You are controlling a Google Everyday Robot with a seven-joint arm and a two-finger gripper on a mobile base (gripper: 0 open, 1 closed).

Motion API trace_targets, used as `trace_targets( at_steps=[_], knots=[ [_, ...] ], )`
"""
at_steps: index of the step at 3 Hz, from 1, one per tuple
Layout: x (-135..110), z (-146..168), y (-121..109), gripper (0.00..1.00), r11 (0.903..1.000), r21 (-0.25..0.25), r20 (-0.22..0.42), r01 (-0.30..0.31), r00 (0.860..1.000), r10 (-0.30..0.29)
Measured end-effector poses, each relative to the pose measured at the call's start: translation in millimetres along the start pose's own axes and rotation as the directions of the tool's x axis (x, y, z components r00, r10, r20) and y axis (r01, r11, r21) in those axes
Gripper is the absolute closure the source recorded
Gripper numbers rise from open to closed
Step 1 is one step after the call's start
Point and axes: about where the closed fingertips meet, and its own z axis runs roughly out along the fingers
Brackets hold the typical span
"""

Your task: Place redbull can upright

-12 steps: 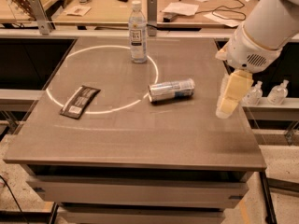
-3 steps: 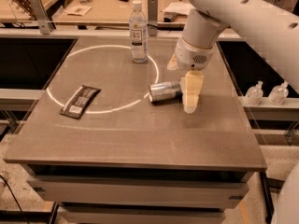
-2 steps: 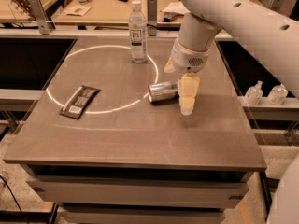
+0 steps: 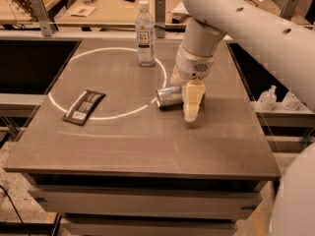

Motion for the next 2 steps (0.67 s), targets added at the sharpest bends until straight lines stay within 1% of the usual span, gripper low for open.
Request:
trace_targets(
  at_steps=[1, 2],
  knots=[
    [-1.4, 2.9, -0.5, 0.39, 0.9996, -0.013, 0.008, 0.024, 1.0, -0.024],
    [3.3, 7.0, 3.6, 0.62, 0.9995, -0.029, 0.006, 0.014, 1.0, -0.014]
  ],
)
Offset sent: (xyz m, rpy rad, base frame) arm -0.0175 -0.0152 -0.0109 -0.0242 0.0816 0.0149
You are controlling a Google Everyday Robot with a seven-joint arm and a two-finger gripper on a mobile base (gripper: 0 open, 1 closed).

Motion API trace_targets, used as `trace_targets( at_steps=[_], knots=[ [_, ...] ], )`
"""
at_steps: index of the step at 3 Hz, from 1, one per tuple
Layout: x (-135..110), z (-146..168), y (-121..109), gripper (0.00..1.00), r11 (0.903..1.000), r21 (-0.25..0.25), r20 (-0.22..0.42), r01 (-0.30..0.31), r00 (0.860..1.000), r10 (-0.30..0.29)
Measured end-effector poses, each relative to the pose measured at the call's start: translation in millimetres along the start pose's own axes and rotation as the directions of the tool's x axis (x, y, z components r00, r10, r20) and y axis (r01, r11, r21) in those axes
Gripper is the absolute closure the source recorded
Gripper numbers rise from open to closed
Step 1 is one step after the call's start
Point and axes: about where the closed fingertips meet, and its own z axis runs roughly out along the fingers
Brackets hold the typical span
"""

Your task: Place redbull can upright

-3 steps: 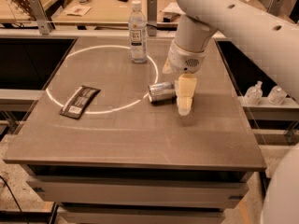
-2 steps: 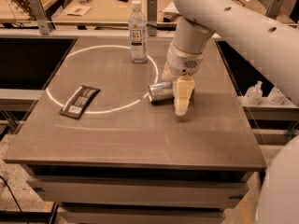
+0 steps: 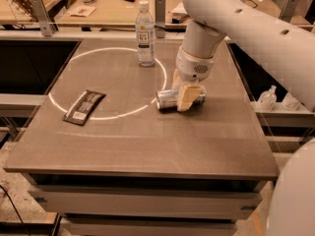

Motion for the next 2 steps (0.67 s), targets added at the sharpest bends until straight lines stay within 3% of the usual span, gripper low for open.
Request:
trace_targets(
  at_steps=[1, 2],
  knots=[
    [-0.6, -2.9, 0.1, 0.85, 1.0, 0.0, 0.0, 0.0, 1.0, 0.0],
    [-3.8, -33.5, -4.4, 1.0, 0.9932, 0.108, 0.144, 0.043, 0.988, -0.058]
  ],
)
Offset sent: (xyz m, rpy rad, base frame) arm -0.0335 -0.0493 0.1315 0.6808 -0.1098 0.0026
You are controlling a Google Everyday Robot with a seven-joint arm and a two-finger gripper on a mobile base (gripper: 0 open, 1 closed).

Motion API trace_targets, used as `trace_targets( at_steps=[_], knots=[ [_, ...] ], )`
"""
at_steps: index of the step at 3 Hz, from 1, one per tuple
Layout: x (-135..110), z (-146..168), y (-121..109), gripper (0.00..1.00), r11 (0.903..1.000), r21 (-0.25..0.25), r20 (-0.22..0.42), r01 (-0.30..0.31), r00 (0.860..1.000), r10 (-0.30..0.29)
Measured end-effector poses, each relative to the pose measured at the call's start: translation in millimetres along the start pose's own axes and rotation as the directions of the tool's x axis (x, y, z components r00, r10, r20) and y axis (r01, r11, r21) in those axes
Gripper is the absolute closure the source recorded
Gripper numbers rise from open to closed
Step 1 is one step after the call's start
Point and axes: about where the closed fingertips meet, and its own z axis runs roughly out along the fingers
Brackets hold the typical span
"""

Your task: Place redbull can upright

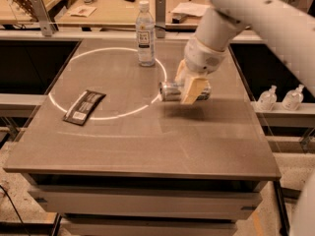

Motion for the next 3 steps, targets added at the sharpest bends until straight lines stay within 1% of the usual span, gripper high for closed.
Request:
trace_targets(
  at_steps=[1, 2, 3],
  knots=[
    [10.3, -49.5, 11.7, 1.0, 0.9949, 0.101, 0.222, 0.001, 0.975, -0.024],
    [4.5, -77.6, 18.5, 1.0, 0.9905, 0.135, 0.421, -0.027, 0.907, -0.033],
    [-10.0, -93.3, 24.1, 1.0, 0.9913, 0.124, 0.606, -0.045, 0.795, -0.04]
  ],
)
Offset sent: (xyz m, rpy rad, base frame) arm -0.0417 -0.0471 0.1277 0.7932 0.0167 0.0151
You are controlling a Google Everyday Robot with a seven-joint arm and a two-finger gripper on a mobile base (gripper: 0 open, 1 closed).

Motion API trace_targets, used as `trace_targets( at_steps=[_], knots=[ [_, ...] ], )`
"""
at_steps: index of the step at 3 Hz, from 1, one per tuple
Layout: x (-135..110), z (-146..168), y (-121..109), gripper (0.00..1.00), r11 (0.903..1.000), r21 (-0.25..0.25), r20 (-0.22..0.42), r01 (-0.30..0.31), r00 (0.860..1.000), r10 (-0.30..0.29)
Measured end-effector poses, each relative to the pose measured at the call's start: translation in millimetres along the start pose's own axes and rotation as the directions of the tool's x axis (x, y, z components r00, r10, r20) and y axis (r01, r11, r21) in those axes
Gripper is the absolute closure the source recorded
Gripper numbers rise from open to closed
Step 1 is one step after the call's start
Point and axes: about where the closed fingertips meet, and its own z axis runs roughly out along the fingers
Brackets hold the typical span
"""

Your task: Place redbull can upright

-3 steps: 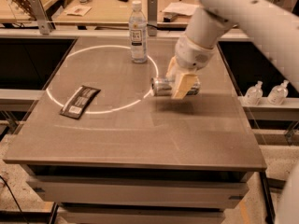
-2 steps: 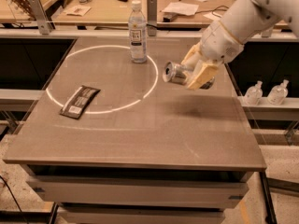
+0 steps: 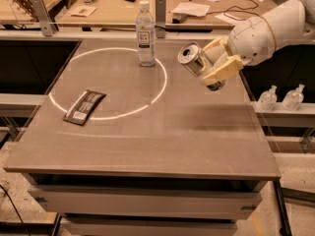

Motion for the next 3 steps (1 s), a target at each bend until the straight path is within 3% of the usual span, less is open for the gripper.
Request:
trace_targets(
  at_steps=[1, 2, 3],
  knots=[
    [-7.5, 4.8, -2.2, 1.0, 0.9979, -0.006, 0.191, -0.065, 0.979, 0.065],
    [-0.9, 16.5, -11.1, 1.0, 0.9891, -0.03, 0.323, -0.144, 0.935, 0.146],
    [2.1, 28.4, -21.0, 1.0, 0.9834, -0.068, 0.395, -0.168, 0.901, 0.182]
  ],
)
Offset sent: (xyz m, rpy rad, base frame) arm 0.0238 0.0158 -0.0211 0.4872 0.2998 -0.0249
